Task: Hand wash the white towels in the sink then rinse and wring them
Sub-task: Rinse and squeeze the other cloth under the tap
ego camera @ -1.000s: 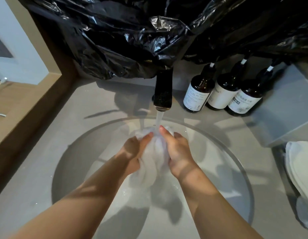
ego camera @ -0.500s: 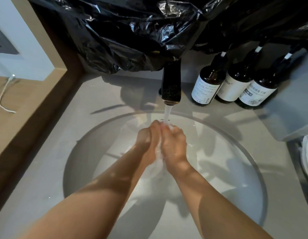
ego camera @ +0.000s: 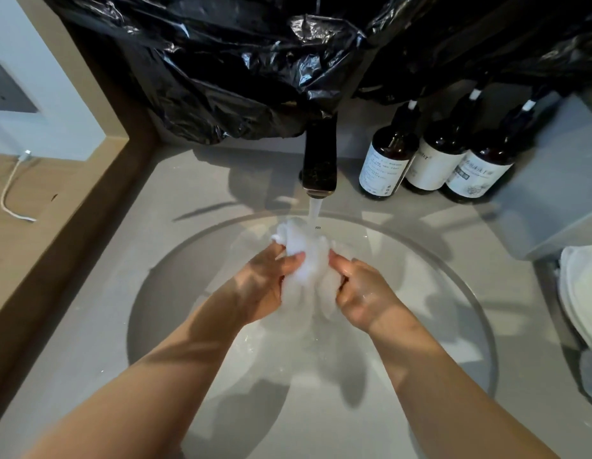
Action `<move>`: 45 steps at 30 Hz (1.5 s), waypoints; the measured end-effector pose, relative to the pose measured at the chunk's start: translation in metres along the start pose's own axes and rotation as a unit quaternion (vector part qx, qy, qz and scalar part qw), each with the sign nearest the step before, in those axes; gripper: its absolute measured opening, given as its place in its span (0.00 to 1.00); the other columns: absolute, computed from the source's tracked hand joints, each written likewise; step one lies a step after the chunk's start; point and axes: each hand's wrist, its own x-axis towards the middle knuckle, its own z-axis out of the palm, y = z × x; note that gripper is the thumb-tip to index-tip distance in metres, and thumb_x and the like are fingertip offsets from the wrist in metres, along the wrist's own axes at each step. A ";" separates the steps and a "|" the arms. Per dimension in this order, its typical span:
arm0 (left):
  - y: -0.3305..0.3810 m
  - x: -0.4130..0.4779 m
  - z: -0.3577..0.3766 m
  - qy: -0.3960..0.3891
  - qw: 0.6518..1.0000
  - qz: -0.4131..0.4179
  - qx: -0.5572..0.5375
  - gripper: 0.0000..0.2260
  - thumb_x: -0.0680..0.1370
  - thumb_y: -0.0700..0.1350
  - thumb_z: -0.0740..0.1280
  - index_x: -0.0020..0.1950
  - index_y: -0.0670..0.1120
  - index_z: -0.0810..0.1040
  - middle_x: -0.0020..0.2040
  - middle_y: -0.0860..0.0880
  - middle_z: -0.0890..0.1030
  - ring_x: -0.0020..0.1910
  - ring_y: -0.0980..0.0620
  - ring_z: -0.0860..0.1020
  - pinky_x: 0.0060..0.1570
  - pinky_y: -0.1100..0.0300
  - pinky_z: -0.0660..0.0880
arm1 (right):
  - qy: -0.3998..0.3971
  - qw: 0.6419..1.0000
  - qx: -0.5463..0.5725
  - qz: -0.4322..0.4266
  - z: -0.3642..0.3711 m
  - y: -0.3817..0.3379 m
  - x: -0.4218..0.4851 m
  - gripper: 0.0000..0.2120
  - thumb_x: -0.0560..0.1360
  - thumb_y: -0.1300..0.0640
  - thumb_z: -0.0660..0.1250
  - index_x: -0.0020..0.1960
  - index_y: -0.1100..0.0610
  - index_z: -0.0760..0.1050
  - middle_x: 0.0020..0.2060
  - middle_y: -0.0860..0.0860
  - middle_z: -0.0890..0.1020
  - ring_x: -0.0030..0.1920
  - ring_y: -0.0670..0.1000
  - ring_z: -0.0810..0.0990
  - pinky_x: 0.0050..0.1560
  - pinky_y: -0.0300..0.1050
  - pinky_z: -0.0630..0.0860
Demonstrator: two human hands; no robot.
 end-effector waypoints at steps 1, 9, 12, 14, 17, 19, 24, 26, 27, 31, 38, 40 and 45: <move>0.002 0.001 0.000 0.004 0.999 0.008 0.037 0.17 0.74 0.42 0.71 0.60 0.37 0.77 0.53 0.39 0.81 0.52 0.43 0.81 0.50 0.53 0.79 | 0.011 0.999 -0.031 -0.025 0.001 0.002 0.000 0.14 0.75 0.59 0.69 0.58 0.65 0.78 0.48 0.61 0.83 0.42 0.56 0.83 0.40 0.45 0.81; 0.018 0.019 0.004 0.140 0.986 0.037 0.083 0.15 0.72 0.46 0.68 0.56 0.43 0.76 0.47 0.45 0.82 0.46 0.48 0.82 0.48 0.56 0.77 | 0.019 0.990 -0.081 -0.113 0.005 -0.010 0.001 0.07 0.78 0.48 0.64 0.53 0.49 0.75 0.52 0.52 0.83 0.54 0.55 0.82 0.59 0.56 0.77; 0.029 0.009 -0.002 0.077 0.993 -0.022 -0.092 0.08 0.72 0.49 0.70 0.45 0.45 0.82 0.40 0.46 0.83 0.38 0.49 0.83 0.38 0.58 0.80 | -0.001 0.993 -0.061 -0.103 -0.004 -0.025 0.001 0.04 0.77 0.50 0.66 0.47 0.47 0.71 0.45 0.47 0.81 0.45 0.49 0.81 0.48 0.47 0.77; 0.033 0.005 -0.009 0.067 0.988 -0.047 -0.130 0.14 0.66 0.50 0.76 0.45 0.43 0.82 0.40 0.44 0.84 0.39 0.46 0.83 0.40 0.53 0.81 | -0.014 0.991 -0.086 -0.103 -0.010 -0.029 0.003 0.06 0.76 0.53 0.68 0.48 0.48 0.71 0.44 0.48 0.81 0.44 0.49 0.81 0.45 0.45 0.76; 0.033 0.008 -0.014 0.169 0.984 -0.046 0.014 0.12 0.77 0.50 0.66 0.51 0.41 0.77 0.46 0.40 0.82 0.43 0.44 0.81 0.48 0.51 0.79 | 0.009 0.974 -0.183 -0.131 -0.011 -0.025 0.007 0.01 0.76 0.59 0.67 0.48 0.56 0.76 0.45 0.55 0.82 0.45 0.56 0.81 0.47 0.49 0.76; 0.038 0.011 -0.015 0.229 0.953 -0.016 0.198 0.10 0.77 0.48 0.67 0.49 0.41 0.73 0.46 0.38 0.77 0.42 0.44 0.78 0.46 0.51 0.77 | 0.061 0.961 -0.222 -0.152 -0.013 -0.024 0.009 0.03 0.76 0.62 0.65 0.43 0.58 0.76 0.39 0.55 0.81 0.41 0.55 0.80 0.40 0.43 0.75; 0.042 0.005 -0.017 0.207 0.938 0.037 0.274 0.26 0.62 0.49 0.77 0.56 0.44 0.74 0.46 0.38 0.75 0.42 0.44 0.76 0.43 0.51 0.73 | 0.069 0.974 -0.154 -0.150 -0.009 -0.023 0.004 0.07 0.75 0.56 0.69 0.40 0.58 0.77 0.33 0.53 0.80 0.31 0.49 0.79 0.31 0.37 0.75; 0.034 0.007 -0.007 0.194 0.969 0.028 0.152 0.22 0.66 0.47 0.76 0.57 0.46 0.74 0.49 0.40 0.77 0.41 0.46 0.79 0.43 0.56 0.77 | 0.013 0.992 -0.081 -0.099 0.001 -0.023 -0.001 0.09 0.75 0.51 0.68 0.45 0.56 0.76 0.38 0.53 0.81 0.37 0.51 0.80 0.35 0.39 0.76; 0.028 0.010 -0.001 0.195 0.976 0.005 0.097 0.17 0.72 0.50 0.72 0.58 0.46 0.74 0.49 0.41 0.79 0.41 0.48 0.81 0.41 0.58 0.78 | -0.026 0.996 -0.047 -0.077 0.007 -0.022 -0.004 0.09 0.76 0.49 0.66 0.48 0.55 0.75 0.40 0.53 0.81 0.39 0.52 0.80 0.36 0.40 0.76; 0.016 0.020 0.017 0.224 0.972 -0.046 0.047 0.23 0.81 0.59 0.54 0.57 0.43 0.78 0.51 0.41 0.83 0.48 0.46 0.83 0.48 0.54 0.79 | -0.027 0.975 -0.162 -0.147 0.034 0.002 -0.011 0.06 0.79 0.48 0.61 0.54 0.46 0.74 0.59 0.50 0.75 0.53 0.47 0.77 0.48 0.36 0.76; 0.000 0.020 0.059 0.330 0.943 0.038 0.013 0.14 0.83 0.48 0.53 0.46 0.40 0.70 0.39 0.40 0.71 0.39 0.47 0.75 0.42 0.58 0.74 | 0.148 0.811 -0.405 -0.396 0.041 0.022 0.006 0.09 0.81 0.50 0.54 0.55 0.53 0.68 0.48 0.53 0.76 0.47 0.53 0.78 0.46 0.45 0.74; 0.000 0.027 0.059 0.368 0.929 0.018 0.042 0.14 0.83 0.47 0.54 0.48 0.40 0.74 0.43 0.40 0.76 0.44 0.46 0.77 0.49 0.54 0.75 | 0.130 0.865 -0.353 -0.331 0.039 0.018 0.014 0.13 0.81 0.47 0.53 0.53 0.54 0.70 0.43 0.51 0.79 0.46 0.53 0.79 0.47 0.45 0.73; 0.003 0.026 0.055 0.353 0.909 0.034 0.218 0.13 0.82 0.48 0.56 0.47 0.46 0.78 0.43 0.45 0.82 0.44 0.46 0.80 0.48 0.53 0.78 | 0.086 0.991 -0.091 -0.057 0.032 0.009 0.030 0.20 0.80 0.45 0.54 0.41 0.56 0.78 0.39 0.56 0.82 0.41 0.57 0.81 0.54 0.50 0.77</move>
